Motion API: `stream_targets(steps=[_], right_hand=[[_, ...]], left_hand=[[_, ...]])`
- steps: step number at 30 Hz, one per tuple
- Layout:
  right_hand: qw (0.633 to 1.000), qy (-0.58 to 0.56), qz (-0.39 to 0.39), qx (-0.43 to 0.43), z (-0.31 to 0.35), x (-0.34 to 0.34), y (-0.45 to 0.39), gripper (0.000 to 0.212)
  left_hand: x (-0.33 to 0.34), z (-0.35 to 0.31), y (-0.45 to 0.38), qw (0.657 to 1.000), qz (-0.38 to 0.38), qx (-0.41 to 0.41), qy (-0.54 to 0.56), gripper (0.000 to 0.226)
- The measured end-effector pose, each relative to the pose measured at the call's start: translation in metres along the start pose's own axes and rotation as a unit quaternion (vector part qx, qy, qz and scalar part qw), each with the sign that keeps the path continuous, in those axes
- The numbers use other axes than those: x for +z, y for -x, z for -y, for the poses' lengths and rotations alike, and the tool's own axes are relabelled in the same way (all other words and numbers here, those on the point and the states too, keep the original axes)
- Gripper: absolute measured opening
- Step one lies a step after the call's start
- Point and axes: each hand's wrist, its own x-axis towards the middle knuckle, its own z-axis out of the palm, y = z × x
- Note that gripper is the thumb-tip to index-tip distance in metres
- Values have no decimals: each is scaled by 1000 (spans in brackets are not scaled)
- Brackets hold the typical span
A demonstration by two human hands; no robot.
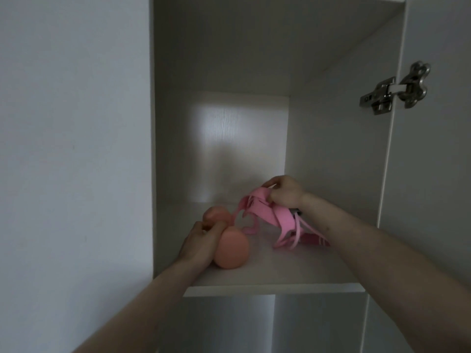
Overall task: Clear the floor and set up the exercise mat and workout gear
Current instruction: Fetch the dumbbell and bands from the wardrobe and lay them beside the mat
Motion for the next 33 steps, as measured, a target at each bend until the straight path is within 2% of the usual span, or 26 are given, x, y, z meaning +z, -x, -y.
stream_targets(steps=[5,9,14,17,20,22,27,33], right_hand=[[998,62,-6,-29,7,4,5,34],[993,122,2,-1,-2,10,9,32],[991,133,7,27,-10,12,9,35],[992,118,26,41,-7,10,9,44],[994,97,19,44,-4,12,11,55],[996,81,-19,20,-2,17,15,52],[995,1,-84,-55,8,28,42,33],[984,-73,-144,-73,17,32,94,26]], left_hand=[[0,0,-1,1000,-1,1,-4,69],[0,-4,5,1000,24,-4,-1,76],[-1,-4,9,998,50,3,37,89],[-4,-5,9,996,50,6,71,92],[-4,-6,13,994,54,9,92,84],[-5,-8,15,993,55,10,105,79],[-5,-12,17,989,57,11,133,85],[-3,-7,8,981,21,39,189,61]])
